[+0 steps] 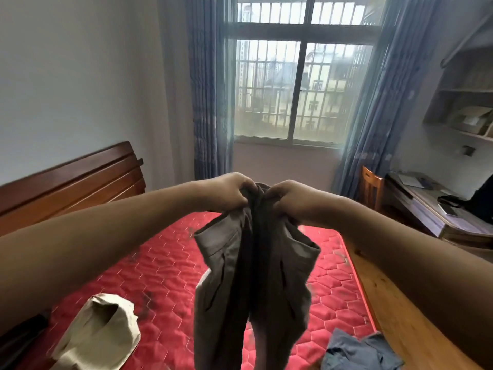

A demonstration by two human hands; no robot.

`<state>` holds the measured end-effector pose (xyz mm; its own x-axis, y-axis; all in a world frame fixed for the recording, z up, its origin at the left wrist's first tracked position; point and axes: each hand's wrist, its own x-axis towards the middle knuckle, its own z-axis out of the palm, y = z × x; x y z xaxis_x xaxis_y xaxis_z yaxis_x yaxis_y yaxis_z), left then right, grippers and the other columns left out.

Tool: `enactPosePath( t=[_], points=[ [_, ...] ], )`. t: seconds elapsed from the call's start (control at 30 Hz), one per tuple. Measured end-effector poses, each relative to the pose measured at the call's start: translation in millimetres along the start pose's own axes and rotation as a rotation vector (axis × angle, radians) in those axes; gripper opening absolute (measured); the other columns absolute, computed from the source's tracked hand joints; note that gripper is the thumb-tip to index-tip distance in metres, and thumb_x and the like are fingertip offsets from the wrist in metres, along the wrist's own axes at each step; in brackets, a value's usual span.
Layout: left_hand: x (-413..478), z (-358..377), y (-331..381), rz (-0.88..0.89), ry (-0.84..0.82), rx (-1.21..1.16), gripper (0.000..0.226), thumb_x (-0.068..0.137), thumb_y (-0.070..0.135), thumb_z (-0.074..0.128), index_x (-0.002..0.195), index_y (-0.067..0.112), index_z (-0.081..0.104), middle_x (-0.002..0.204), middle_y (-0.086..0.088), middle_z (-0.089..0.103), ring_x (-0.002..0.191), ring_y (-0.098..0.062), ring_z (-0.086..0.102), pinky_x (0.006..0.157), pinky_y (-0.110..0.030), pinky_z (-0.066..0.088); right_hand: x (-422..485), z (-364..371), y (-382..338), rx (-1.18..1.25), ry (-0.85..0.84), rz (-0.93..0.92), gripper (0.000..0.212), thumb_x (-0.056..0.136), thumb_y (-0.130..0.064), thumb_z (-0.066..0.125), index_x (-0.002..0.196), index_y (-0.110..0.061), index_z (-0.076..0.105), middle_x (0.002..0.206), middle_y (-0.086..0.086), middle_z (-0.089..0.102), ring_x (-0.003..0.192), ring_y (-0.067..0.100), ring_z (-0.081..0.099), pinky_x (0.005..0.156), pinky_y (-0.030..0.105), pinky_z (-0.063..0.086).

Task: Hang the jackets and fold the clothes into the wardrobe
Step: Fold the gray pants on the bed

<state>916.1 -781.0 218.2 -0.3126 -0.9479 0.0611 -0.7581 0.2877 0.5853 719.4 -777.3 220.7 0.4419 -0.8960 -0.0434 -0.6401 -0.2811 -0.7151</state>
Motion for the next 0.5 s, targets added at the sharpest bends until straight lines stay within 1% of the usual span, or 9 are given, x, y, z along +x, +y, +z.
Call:
enactPosePath(
  t=[0.03, 0.07, 0.1, 0.13, 0.2, 0.23, 0.3, 0.4, 0.5],
  points=[
    [0.9, 1.1, 3.9, -0.008, 0.024, -0.08, 0.04, 0.077, -0.004, 0.053, 0.106, 0.013, 0.074, 0.089, -0.004, 0.074, 0.074, -0.022, 0.072, 0.064, -0.035, 0.061, -2.7, 3.6, -4.5, 0.143, 0.016, 0.017, 0.032, 0.082, 0.015, 0.05, 0.105, 0.007, 0.07, 0.07, 0.015, 0.065, 0.047, 0.021, 0.062, 0.044, 0.028, 0.051],
    [1.1, 1.8, 8.9, -0.019, 0.043, -0.147, 0.036, 0.08, -0.007, 0.054, 0.105, 0.01, 0.074, 0.08, -0.004, 0.07, 0.061, -0.017, 0.066, 0.051, -0.027, 0.054, -5.0, 7.0, -9.5, 0.273, 0.023, 0.024, 0.028, 0.083, 0.017, 0.05, 0.104, 0.012, 0.068, 0.066, 0.015, 0.061, 0.045, 0.02, 0.06, 0.044, 0.028, 0.051],
    [0.6, 2.4, 14.3, -0.027, 0.055, -0.203, 0.032, 0.082, -0.01, 0.055, 0.104, 0.007, 0.072, 0.074, -0.004, 0.066, 0.053, -0.012, 0.06, 0.045, -0.022, 0.047, -6.6, 9.4, -14.2, 0.396, 0.021, 0.024, 0.024, 0.084, 0.017, 0.049, 0.101, 0.014, 0.066, 0.068, 0.017, 0.059, 0.048, 0.024, 0.061, 0.049, 0.033, 0.055],
    [0.3, 3.0, 17.8, -0.032, 0.054, -0.264, 0.03, 0.084, -0.011, 0.057, 0.106, 0.005, 0.071, 0.073, -0.004, 0.064, 0.051, -0.009, 0.058, 0.045, -0.019, 0.045, -8.3, 11.1, -19.3, 0.504, 0.018, 0.024, 0.023, 0.085, 0.017, 0.046, 0.098, 0.013, 0.064, 0.072, 0.021, 0.058, 0.054, 0.03, 0.063, 0.057, 0.042, 0.06],
    [-0.5, 3.3, 20.3, -0.033, 0.025, -0.399, 0.034, 0.086, -0.012, 0.06, 0.115, 0.006, 0.064, 0.087, -0.007, 0.066, 0.064, -0.009, 0.063, 0.057, -0.022, 0.051, -13.2, 9.9, -27.4, 0.648, 0.034, 0.056, 0.024, 0.088, 0.016, 0.04, 0.098, 0.007, 0.059, 0.073, 0.028, 0.059, 0.062, 0.037, 0.065, 0.072, 0.055, 0.063],
    [-0.8, 3.1, 19.3, -0.03, 0.016, -0.448, 0.039, 0.087, -0.011, 0.06, 0.121, 0.008, 0.06, 0.097, -0.01, 0.066, 0.074, -0.011, 0.065, 0.064, -0.024, 0.053, -15.3, 8.5, -28.8, 0.702, 0.044, 0.082, 0.028, 0.09, 0.017, 0.037, 0.105, 0.002, 0.055, 0.071, 0.031, 0.061, 0.063, 0.039, 0.067, 0.071, 0.053, 0.063],
    [-2.0, 2.2, 17.9, -0.03, 0.026, -0.49, 0.047, 0.088, -0.009, 0.059, 0.128, 0.015, 0.054, 0.111, -0.013, 0.062, 0.084, -0.014, 0.064, 0.069, -0.025, 0.054, -17.4, 6.7, -28.7, 0.778, 0.051, 0.107, 0.041, 0.09, 0.02, 0.038, 0.121, -0.005, 0.048, 0.073, 0.033, 0.066, 0.064, 0.039, 0.071, 0.066, 0.046, 0.063],
    [-6.0, 2.5, 19.8, -0.03, 0.063, -0.585, 0.054, 0.086, -0.011, 0.059, 0.128, 0.022, 0.048, 0.115, -0.011, 0.058, 0.087, -0.018, 0.063, 0.066, -0.028, 0.055, -14.9, 8.9, -26.4, 0.648, 0.096, 0.057, 0.047, 0.089, 0.02, 0.05, 0.126, -0.01, 0.051, 0.071, 0.024, 0.069, 0.063, 0.033, 0.071, 0.074, 0.047, 0.062],
    [-10.5, 5.2, 17.8, -0.036, 0.047, -0.703, 0.063, 0.085, -0.017, 0.058, 0.13, 0.023, 0.041, 0.122, -0.015, 0.051, 0.091, -0.027, 0.065, 0.072, -0.04, 0.058, -13.0, 9.9, -23.8, 0.473, 0.181, -0.008, 0.039, 0.089, 0.016, 0.049, 0.119, -0.008, 0.056, 0.068, 0.017, 0.068, 0.058, 0.029, 0.067, 0.077, 0.057, 0.059]
  ],
)
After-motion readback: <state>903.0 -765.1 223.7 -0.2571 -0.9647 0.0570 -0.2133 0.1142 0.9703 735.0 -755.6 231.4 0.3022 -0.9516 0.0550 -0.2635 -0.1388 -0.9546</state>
